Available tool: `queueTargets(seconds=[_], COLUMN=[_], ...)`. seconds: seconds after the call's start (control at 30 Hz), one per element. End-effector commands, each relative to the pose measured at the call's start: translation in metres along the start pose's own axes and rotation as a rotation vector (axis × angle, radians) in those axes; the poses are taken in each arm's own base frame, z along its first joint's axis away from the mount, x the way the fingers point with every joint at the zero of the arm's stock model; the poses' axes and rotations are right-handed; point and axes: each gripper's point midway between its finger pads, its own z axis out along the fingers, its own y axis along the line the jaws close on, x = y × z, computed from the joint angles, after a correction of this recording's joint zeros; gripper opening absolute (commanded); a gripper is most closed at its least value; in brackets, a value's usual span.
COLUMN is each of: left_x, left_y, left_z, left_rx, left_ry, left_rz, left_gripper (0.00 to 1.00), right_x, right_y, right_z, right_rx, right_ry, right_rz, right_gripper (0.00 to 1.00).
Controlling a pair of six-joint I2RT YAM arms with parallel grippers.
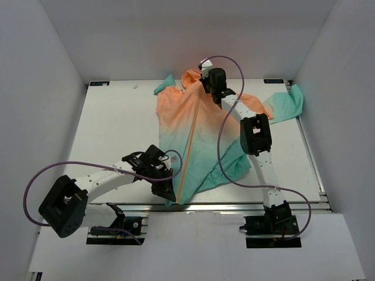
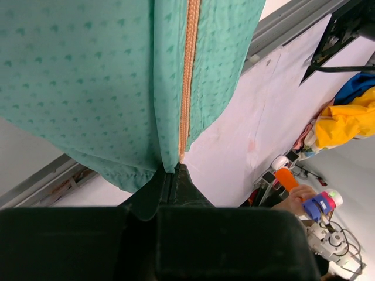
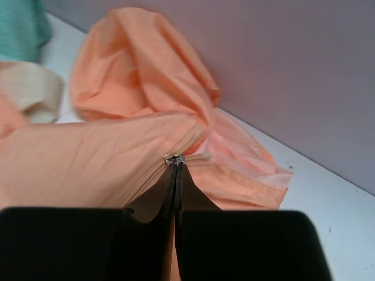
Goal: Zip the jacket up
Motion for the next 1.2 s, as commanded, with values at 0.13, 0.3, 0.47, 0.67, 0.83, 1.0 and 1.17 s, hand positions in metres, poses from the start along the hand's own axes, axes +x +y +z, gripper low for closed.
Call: queueTargets(seconds=[0.13,0.3,0.47,0.67,0.83,1.0,1.17], left_x=[0.014,0.019,0.017,-0.012,-0.068,-0.136,-0.189], left_y=[-0.013,-0.005,0.006,0.004,-0.022,-0.006,0.032], left_z=[-0.006,-0.008,-0.013,-0.037,-0.104,-0.181,-0.232], left_rx=[0.056,0.031,-0.061,-0.201,-0.327,-0.585,-0.698], left_ry=[0.047,0.016,0.000,-0.107,-0.405,-0.686,-0.783], left_rz=[-0.052,-0.069,-0.088,-0.064,-0.045,-0.184,-0.316], left_gripper=[0.00,0.00,0.07,0.98,0.98,0.98,0.98], right_x=[-0.025,-0.043,-0.081,-0.119,-0.115,-0.016,0.024], right_y=[-0.053,-0.073,-0.068,-0.066,-0.103,-0.086,-0.051], right_z=[0.015,0.018,-0.011,-0.089,-0.209,-0.321,-0.384], right_rx=[0.128,0.143,0.078,0.020,0.244,0.334,0.259], right_ry=[-0.168,-0.230,-0.289,-0.228,-0.107,0.156,0.183], right_rz=[0.028,0.055,0.111,0.229,0.411,0.495,0.567], right_gripper=[0.00,0.00,0.89,0.89,0.89,0.89,0.89])
